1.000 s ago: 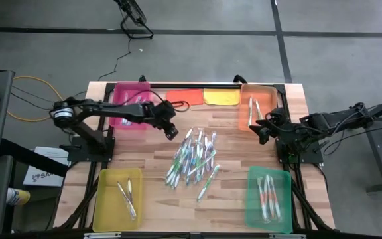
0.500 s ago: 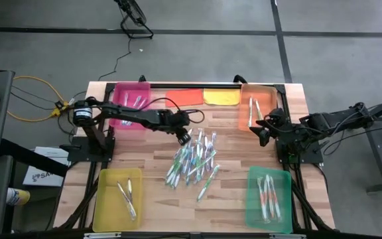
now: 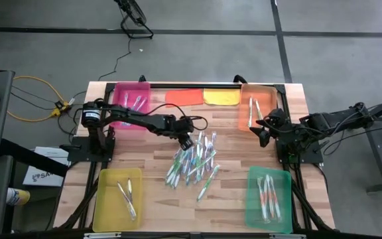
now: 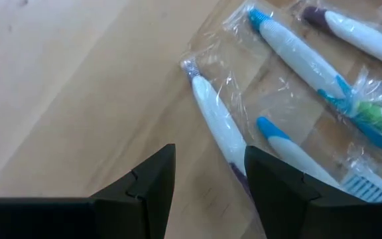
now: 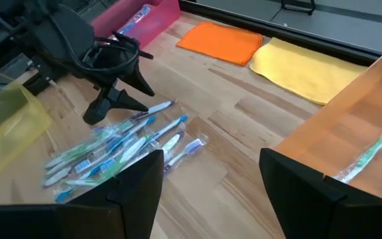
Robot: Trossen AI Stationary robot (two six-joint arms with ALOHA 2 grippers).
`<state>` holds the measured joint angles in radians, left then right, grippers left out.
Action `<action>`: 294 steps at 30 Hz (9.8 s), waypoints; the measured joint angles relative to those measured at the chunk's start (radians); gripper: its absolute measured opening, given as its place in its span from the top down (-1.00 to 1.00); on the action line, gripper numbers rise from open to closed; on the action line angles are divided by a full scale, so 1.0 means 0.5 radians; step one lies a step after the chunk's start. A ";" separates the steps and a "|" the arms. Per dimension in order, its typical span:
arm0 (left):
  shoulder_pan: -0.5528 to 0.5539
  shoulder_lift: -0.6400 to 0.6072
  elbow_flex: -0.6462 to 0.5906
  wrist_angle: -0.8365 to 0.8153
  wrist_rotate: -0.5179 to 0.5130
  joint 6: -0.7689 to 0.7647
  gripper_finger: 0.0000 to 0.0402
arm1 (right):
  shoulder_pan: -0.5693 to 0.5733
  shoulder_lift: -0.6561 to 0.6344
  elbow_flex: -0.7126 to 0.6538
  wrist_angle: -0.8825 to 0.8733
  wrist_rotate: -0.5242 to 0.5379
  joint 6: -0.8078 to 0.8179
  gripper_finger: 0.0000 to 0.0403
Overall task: Pick & Place Toothbrushes
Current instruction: Put the purple toothbrush into the yellow bin, then put the green toothbrush into the orange bin
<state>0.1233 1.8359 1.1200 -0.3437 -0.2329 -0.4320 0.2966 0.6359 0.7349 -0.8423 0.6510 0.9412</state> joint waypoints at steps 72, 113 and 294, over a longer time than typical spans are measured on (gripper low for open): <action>0.076 -0.120 0.114 -0.515 0.349 -0.091 0.93 | 0.000 0.000 0.000 -0.101 -0.270 -0.286 -0.20; -1.747 -0.494 0.337 -1.796 1.040 1.653 0.94 | 0.000 0.000 0.000 -0.139 -0.306 -0.531 -0.20; 0.466 -0.161 0.917 1.054 1.454 1.224 1.00 | -0.509 0.618 0.001 1.963 -0.198 -1.391 -0.20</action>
<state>0.3563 1.7553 1.5784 0.1834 0.4942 0.1799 0.0419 0.9449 0.7353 0.1391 0.5518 0.2459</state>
